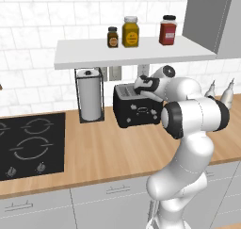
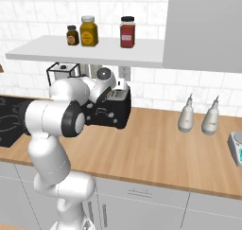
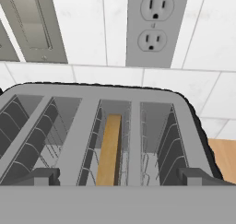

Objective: Start the toaster. Once the lever pops up, take the bread to the plate on the dining counter.

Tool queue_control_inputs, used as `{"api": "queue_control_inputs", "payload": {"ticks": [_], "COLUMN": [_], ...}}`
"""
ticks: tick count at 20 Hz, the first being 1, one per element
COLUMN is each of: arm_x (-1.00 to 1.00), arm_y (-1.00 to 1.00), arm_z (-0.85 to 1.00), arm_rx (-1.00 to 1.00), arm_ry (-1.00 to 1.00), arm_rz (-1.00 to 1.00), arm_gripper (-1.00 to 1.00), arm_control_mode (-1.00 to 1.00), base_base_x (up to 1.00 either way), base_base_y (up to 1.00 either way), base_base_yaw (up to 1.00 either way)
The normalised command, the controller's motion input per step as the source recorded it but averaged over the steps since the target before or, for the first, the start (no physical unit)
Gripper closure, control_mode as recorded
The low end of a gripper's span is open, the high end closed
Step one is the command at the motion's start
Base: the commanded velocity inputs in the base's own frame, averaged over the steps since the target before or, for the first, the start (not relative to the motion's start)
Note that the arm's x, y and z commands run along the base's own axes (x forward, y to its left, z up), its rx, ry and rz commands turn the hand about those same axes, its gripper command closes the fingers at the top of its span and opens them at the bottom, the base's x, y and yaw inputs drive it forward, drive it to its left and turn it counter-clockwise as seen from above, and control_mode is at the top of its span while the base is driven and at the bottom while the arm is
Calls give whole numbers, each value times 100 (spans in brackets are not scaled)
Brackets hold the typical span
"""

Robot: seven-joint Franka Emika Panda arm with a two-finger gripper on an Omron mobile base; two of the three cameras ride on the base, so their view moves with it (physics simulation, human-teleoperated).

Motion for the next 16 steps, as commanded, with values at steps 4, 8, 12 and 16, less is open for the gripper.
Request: {"api": "queue_control_inputs", "payload": {"ticks": [4,8,12,16], "arm_x": [0,0,0,0], "arm_y": [0,0,0,0], "arm_z": [0,0,0,0], "arm_rx": [0,0,0,0], "arm_ry": [0,0,0,0], "arm_rz": [0,0,0,0], "arm_gripper": [-100,-100,-100,-100], "arm_control_mode": [-100,-100,-100,-100], "base_base_x": [0,0,0,0], "base_base_y": [0,0,0,0], "base_base_yaw": [0,0,0,0]}}
